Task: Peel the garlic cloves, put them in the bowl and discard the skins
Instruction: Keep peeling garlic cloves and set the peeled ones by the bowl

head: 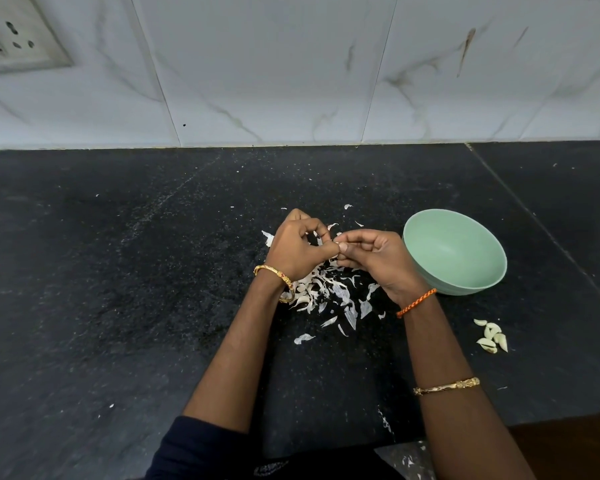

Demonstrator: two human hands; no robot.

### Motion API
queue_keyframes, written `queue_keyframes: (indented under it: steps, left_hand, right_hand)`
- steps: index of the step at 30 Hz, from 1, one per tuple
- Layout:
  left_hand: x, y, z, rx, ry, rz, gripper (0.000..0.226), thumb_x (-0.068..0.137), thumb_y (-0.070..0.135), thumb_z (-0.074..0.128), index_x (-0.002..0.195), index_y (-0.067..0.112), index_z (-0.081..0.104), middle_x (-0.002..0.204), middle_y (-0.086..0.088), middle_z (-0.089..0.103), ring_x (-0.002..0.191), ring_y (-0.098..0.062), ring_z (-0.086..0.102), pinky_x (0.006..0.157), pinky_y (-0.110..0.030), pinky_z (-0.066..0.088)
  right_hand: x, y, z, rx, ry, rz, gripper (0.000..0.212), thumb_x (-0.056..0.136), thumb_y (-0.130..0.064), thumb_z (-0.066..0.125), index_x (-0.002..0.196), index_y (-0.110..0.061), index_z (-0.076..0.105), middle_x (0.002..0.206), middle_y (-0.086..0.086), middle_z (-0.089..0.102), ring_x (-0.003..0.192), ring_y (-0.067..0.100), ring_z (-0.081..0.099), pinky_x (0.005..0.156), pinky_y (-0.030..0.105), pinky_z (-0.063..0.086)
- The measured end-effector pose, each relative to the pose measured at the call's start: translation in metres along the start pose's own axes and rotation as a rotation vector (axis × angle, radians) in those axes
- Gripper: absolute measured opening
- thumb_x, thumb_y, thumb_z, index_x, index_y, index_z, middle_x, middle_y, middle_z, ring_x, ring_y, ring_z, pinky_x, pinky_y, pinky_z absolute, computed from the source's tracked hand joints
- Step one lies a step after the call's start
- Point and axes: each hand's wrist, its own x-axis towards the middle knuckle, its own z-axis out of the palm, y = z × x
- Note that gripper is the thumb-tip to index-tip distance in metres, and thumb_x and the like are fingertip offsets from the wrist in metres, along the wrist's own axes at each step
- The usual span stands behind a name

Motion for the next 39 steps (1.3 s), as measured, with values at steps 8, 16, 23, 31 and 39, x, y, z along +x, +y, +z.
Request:
queue_keyframes:
  steps: [8,16,23,31,39]
  left_hand:
    - [0.002,0.002,-0.004,-0.141,-0.023,-0.009,0.027,0.074,0.009,0.073,0.062,0.028,0.058,0.084,0.000,0.046,0.058,-0.004,0.034,0.052,-0.012,0.029]
    - [0.001,0.004,-0.005,-0.202,-0.019,-0.006,0.026,0.076,0.004,0.069,0.064,0.025,0.059,0.082,0.002,0.051,0.051,0.000,0.034,0.051,-0.012,0.030]
    - [0.000,0.007,-0.008,-0.298,-0.047,-0.016,0.020,0.079,0.003,0.068,0.068,0.019,0.062,0.086,-0.004,0.055,0.064,-0.013,0.042,0.058,-0.014,0.037]
    - [-0.003,0.010,-0.009,-0.327,-0.069,-0.054,0.021,0.058,0.040,0.065,0.067,0.021,0.064,0.084,0.003,0.058,0.070,-0.022,0.048,0.065,-0.034,0.042]
    - [0.000,0.005,-0.012,-0.340,0.093,-0.089,0.029,0.081,-0.002,0.062,0.060,0.017,0.057,0.076,0.001,0.053,0.071,-0.007,0.048,0.064,-0.013,0.041]
  right_hand:
    - [-0.005,-0.004,-0.002,0.373,-0.088,0.173,0.011,0.085,0.002,0.058,0.091,-0.001,0.066,0.071,0.004,0.068,0.066,0.008,0.064,0.069,0.023,0.059]
    - [-0.005,-0.001,0.002,0.607,-0.126,0.237,0.015,0.079,-0.005,0.058,0.093,0.001,0.063,0.073,0.005,0.067,0.067,0.009,0.065,0.066,0.023,0.058]
    - [-0.002,-0.004,0.005,0.594,-0.016,0.315,0.016,0.084,-0.025,0.062,0.086,-0.009,0.061,0.075,0.007,0.063,0.063,0.012,0.061,0.057,0.022,0.055]
    - [-0.005,-0.007,0.005,0.476,-0.104,0.212,0.018,0.085,0.004,0.058,0.101,0.001,0.065,0.078,0.007,0.071,0.071,0.009,0.068,0.066,0.017,0.056]
    - [-0.009,-0.011,0.000,0.480,-0.115,0.214,0.019,0.075,0.002,0.063,0.094,0.001,0.066,0.075,0.006,0.070,0.068,0.009,0.067,0.066,0.017,0.056]
